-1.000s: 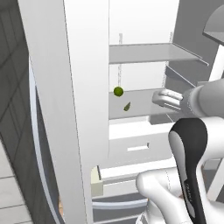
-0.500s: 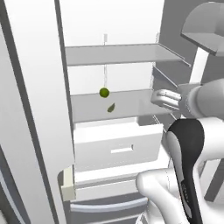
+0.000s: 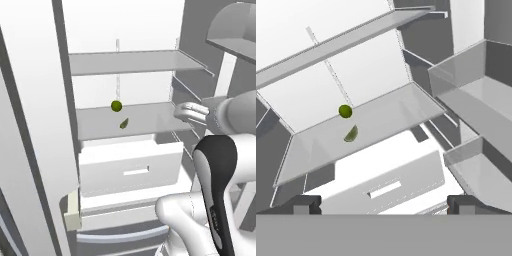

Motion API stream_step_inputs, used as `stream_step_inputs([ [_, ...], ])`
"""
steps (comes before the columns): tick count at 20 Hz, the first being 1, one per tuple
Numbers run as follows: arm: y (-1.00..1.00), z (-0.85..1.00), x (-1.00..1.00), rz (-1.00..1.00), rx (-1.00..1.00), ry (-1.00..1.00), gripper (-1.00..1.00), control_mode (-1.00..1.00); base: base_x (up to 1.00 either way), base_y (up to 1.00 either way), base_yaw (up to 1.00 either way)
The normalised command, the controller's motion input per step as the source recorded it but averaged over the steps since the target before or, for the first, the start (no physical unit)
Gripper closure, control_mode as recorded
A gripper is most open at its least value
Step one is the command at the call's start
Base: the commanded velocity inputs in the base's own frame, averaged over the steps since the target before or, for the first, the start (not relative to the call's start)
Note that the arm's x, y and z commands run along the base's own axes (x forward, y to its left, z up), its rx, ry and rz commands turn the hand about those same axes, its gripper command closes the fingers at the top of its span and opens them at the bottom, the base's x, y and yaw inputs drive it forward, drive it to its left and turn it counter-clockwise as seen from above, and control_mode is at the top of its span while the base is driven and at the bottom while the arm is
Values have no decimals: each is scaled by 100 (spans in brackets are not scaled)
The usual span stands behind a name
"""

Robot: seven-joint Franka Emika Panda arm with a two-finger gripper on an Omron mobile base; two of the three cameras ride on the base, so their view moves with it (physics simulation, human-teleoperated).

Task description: Take the lemon wedge from the fridge and place it on the plate with fish on the dining counter.

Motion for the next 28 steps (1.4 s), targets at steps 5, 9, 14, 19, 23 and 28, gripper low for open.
stream_step_inputs([
  [5,0,0,0,0,0,0,-100,100,-28,91,14],
  [9,0,0,0,0,0,0,-100,100,-5,26,5],
  [14,0,0,0,0,0,0,-100,100,-24,-1,0],
  [19,0,0,0,0,0,0,-100,100,-19,-1,0],
  [23,0,0,0,0,0,0,-100,100,10,-1,0],
  [28,-25,0,42,0,9,15,-100,-100,7,-2,0],
])
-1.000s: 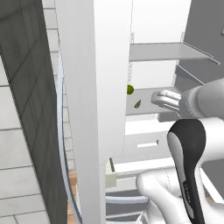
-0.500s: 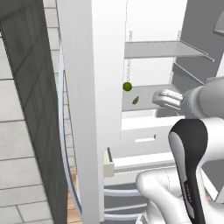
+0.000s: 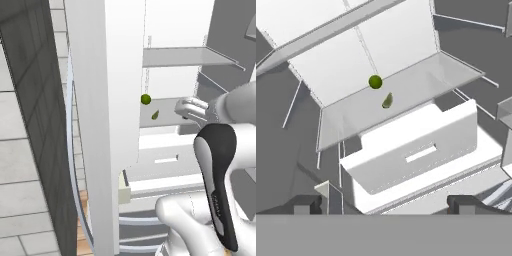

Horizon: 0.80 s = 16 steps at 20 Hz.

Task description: Take the lemon wedge from the fridge and place it on the plate with fish on the dining counter.

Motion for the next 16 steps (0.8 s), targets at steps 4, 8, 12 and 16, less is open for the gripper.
stream_step_inputs([
  [4,-50,0,34,0,10,21,-100,-100,0,0,0],
  [8,-41,-32,19,-8,-12,0,-100,-100,0,0,0],
  [12,-24,-36,27,-10,-21,-3,-100,-100,0,0,0],
  [16,-9,-20,56,0,-7,0,-100,-100,0,0,0],
])
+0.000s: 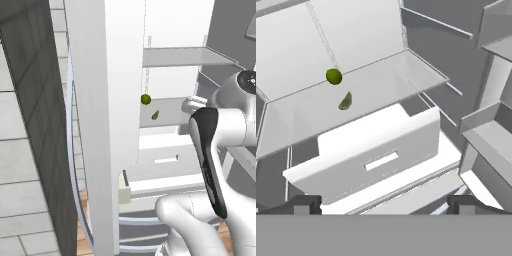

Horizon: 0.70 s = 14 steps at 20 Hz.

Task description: Take the lemon wedge from the fridge and place it on the plate with fish on the dining counter.

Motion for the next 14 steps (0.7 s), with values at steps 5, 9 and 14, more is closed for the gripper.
stream_step_inputs([
  [5,-2,-2,75,0,3,5,-100,-100,0,0,0],
  [9,14,0,98,0,2,18,-100,-100,0,0,0],
  [14,22,-12,73,0,0,20,-100,-100,0,0,0],
])
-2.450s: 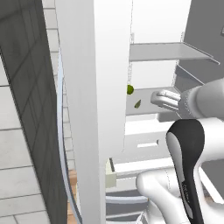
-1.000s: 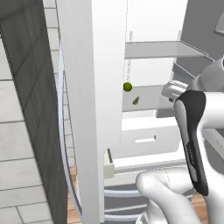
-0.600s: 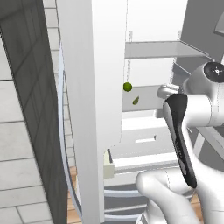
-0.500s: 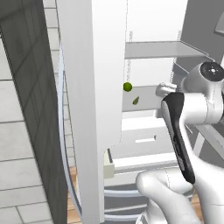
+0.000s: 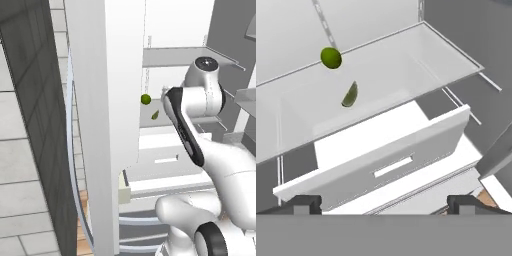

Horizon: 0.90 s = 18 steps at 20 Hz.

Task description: Take the lemon wedge from the fridge and place it on the plate with fish on the dining counter.

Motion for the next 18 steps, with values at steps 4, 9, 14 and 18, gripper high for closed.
stream_step_inputs([
  [4,0,-64,10,8,-3,8,-100,-100,0,0,0],
  [9,0,-48,4,10,-1,1,-100,-100,0,0,0],
  [14,0,-13,57,3,0,0,-100,-100,0,0,0],
  [18,0,-1,79,0,0,0,-100,-100,0,0,0],
])
